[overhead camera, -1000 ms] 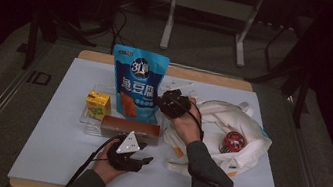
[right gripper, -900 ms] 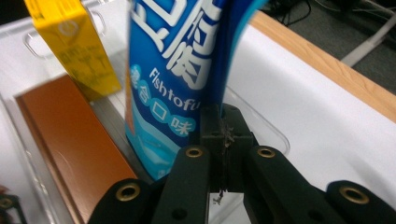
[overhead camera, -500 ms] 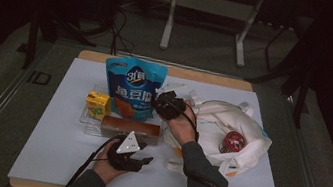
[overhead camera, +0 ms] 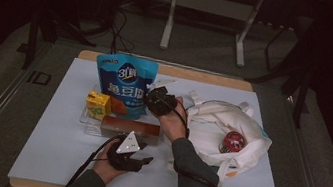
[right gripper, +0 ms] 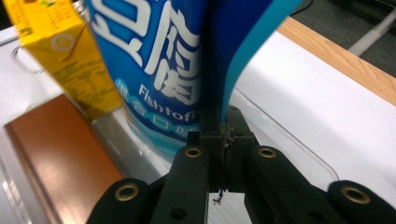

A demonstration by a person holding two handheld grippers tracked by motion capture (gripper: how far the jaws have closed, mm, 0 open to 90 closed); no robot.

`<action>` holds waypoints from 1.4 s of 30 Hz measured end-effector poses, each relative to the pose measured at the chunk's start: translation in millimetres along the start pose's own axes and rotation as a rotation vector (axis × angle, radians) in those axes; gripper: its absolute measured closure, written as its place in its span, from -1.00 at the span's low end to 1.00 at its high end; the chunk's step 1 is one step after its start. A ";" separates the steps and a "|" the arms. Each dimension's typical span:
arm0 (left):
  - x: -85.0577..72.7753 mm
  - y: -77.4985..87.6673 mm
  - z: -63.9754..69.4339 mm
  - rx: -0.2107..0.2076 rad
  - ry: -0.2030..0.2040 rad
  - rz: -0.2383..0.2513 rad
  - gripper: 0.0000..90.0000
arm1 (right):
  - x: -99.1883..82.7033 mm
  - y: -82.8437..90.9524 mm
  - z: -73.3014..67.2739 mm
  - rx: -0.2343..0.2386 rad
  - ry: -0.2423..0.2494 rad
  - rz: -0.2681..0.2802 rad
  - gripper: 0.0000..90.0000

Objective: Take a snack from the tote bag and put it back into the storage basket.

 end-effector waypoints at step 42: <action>0.0 -0.1 0.2 0.000 -0.003 -0.001 0.00 | -4.0 16.7 3.3 0.017 0.001 0.038 0.69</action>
Point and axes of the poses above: each handheld gripper's, and its own axes: y roughly backward along the jaws, x roughly out of its top, z roughly to its right, the point moved 5 cm from there along -y, roughly forward along the jaws, and after that the axes turned 11 degrees about -x, right-handed, at the moved point
